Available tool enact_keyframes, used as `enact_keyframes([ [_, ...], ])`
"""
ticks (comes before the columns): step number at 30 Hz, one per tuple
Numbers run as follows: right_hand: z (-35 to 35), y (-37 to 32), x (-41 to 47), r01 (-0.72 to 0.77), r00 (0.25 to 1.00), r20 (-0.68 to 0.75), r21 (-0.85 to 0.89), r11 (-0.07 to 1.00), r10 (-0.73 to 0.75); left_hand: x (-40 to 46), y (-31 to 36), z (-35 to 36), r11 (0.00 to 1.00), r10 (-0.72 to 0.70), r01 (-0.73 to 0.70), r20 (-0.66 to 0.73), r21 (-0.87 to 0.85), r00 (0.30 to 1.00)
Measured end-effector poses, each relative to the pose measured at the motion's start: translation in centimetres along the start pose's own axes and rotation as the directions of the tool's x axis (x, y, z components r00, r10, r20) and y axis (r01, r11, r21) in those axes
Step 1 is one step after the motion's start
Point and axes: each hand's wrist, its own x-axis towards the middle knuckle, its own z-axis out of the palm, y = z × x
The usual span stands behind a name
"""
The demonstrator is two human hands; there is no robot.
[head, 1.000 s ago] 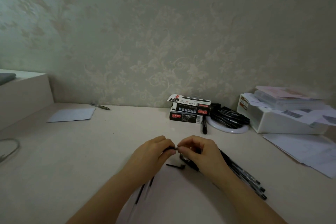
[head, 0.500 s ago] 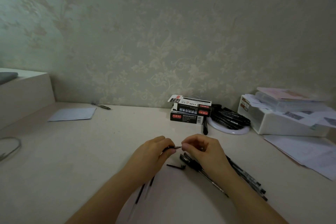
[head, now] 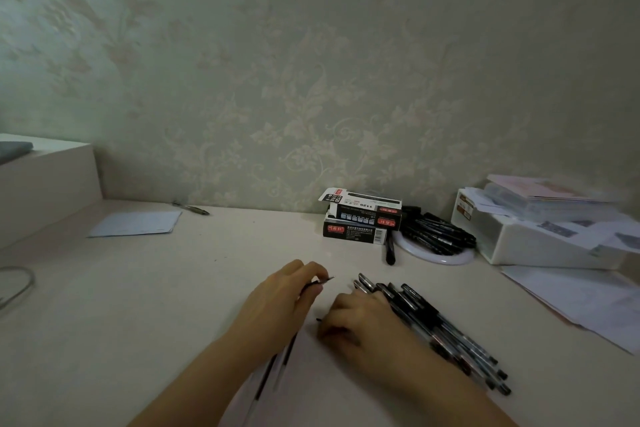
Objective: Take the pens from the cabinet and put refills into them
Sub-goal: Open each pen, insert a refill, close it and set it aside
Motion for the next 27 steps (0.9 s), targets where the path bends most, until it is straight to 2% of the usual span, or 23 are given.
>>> enact_keyframes([
  [8,0.0,-0.3,0.0,-0.04,0.997,-0.067,0.013,0.999,0.041,-0.1,0.2,0.0,0.999,0.001,-0.002,-0.034,-0.045,0.999],
  [11,-0.8,-0.6,0.3,-0.092,0.978,-0.182,0.072,0.993,0.104,-0.1,0.5,0.1,0.995,-0.013,0.009,-0.036,-0.104,0.999],
  [13,-1.4,-0.9,0.5,-0.177,0.931,-0.282,0.206,0.962,0.232,0.0,1.0,0.0,0.99,-0.018,0.008,-0.069,-0.144,0.997],
  [14,-1.8,-1.2,0.6,-0.229,0.89,-0.304,0.343,0.911,0.339,0.0,1.3,0.0,0.986,-0.027,0.013,-0.084,-0.169,0.996],
  [15,-2.2,-1.4,0.7,-0.275,0.847,-0.272,0.511,0.814,0.457,0.1,1.6,0.0,0.98,-0.038,0.018,-0.098,-0.197,0.994],
  [17,-3.0,-1.8,1.3,-0.339,0.785,-0.069,0.784,0.52,0.616,0.1,2.2,0.1,0.966,-0.042,0.008,-0.127,-0.26,0.991],
  [19,-3.4,-2.0,1.8,-0.376,0.752,0.133,0.891,0.254,0.646,0.1,2.5,0.1,0.952,-0.04,-0.01,-0.157,-0.304,0.987],
  [20,-3.6,-2.0,2.0,-0.379,0.746,0.183,0.907,0.182,0.641,0.1,2.5,0.0,0.952,-0.038,-0.016,-0.17,-0.304,0.985],
  [21,-3.6,-2.0,2.1,-0.377,0.745,0.202,0.914,0.152,0.635,0.2,2.4,0.0,0.955,-0.034,-0.021,-0.179,-0.294,0.983],
  [24,-3.1,-2.0,2.0,-0.36,0.749,0.189,0.92,0.151,0.635,0.2,2.1,0.0,0.962,-0.011,-0.036,-0.171,-0.269,0.985],
  [27,-2.4,-1.9,1.7,-0.338,0.719,0.204,0.938,0.078,0.664,0.1,2.0,0.3,0.973,0.017,-0.045,-0.127,-0.227,0.992],
])
